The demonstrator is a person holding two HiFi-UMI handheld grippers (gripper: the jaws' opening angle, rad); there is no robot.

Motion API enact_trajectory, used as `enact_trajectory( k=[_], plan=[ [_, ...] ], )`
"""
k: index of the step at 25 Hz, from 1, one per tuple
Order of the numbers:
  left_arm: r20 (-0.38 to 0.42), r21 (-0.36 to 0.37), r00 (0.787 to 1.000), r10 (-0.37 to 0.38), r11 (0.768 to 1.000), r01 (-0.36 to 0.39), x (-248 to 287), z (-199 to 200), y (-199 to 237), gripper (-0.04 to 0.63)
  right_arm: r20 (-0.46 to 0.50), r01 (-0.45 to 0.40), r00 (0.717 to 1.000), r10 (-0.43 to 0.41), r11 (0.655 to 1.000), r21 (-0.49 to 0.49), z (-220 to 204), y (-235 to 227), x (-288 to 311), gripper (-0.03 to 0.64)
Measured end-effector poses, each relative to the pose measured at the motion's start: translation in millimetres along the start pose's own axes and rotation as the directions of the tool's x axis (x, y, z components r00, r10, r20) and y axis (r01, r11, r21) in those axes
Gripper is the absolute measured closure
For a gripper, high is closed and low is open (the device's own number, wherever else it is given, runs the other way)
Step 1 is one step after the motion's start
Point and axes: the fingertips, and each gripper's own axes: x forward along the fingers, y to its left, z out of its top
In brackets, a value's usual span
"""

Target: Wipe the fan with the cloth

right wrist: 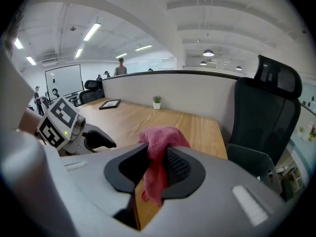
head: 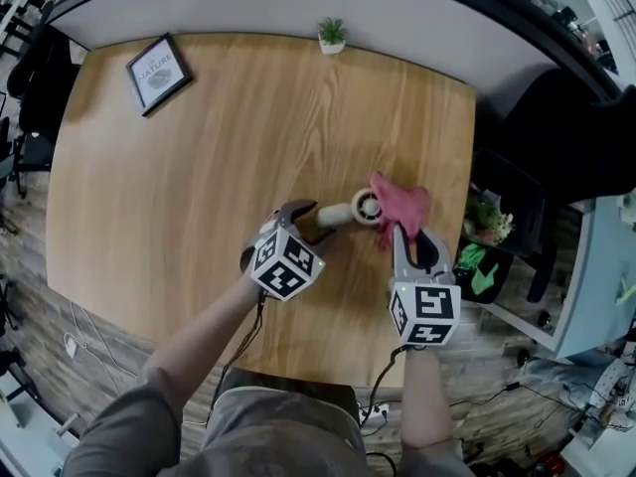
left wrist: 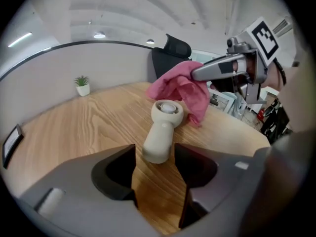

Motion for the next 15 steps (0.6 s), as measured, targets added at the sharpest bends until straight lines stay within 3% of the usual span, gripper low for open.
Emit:
enact_trajectory(
  k=[3, 15],
  plan=[
    [-0.010, 0.015, 1.000, 0.013, 1.000, -0.012, 5.0, -3.6, 0.0, 0.403, -0.013, 0.004, 1.000, -0.004, 1.000, 0.007, -7.4, -3.8, 4.4, 0.535],
    [0.033, 0.058, 0.999, -0.010, 0.998, 0.009, 7.8, -6.9, 0.7, 0.414, -0.057, -0.012, 0.998, 0.016, 0.998, 0.064, -31.5, 12.7, 53.5, 0.535]
  ],
)
